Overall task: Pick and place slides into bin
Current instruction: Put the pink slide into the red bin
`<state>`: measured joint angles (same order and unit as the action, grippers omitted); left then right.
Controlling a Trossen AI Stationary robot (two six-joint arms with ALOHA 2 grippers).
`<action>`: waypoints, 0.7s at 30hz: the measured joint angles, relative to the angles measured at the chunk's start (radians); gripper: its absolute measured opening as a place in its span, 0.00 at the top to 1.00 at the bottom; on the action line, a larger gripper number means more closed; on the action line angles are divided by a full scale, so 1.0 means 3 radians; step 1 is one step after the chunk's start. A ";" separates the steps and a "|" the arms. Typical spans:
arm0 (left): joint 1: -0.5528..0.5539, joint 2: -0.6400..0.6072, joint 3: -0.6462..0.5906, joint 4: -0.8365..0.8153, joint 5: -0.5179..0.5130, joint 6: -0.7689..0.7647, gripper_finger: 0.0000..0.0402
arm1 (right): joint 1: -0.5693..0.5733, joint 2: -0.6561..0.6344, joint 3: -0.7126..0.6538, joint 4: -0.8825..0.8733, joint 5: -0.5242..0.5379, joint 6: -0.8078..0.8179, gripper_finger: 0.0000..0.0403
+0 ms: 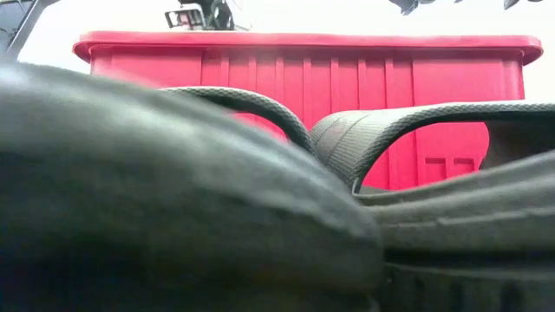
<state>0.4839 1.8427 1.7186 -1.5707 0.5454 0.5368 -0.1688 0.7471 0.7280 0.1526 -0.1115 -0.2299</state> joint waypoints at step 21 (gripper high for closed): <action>0.0057 0.0000 -0.0628 0.0618 0.0278 0.0122 0.99 | 0.0000 0.0131 0.0000 -0.0052 0.0006 -0.0005 0.63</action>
<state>0.5011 1.8427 1.5303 -1.3853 0.6288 0.5735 -0.1688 0.7866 0.7280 0.1371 -0.1097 -0.2314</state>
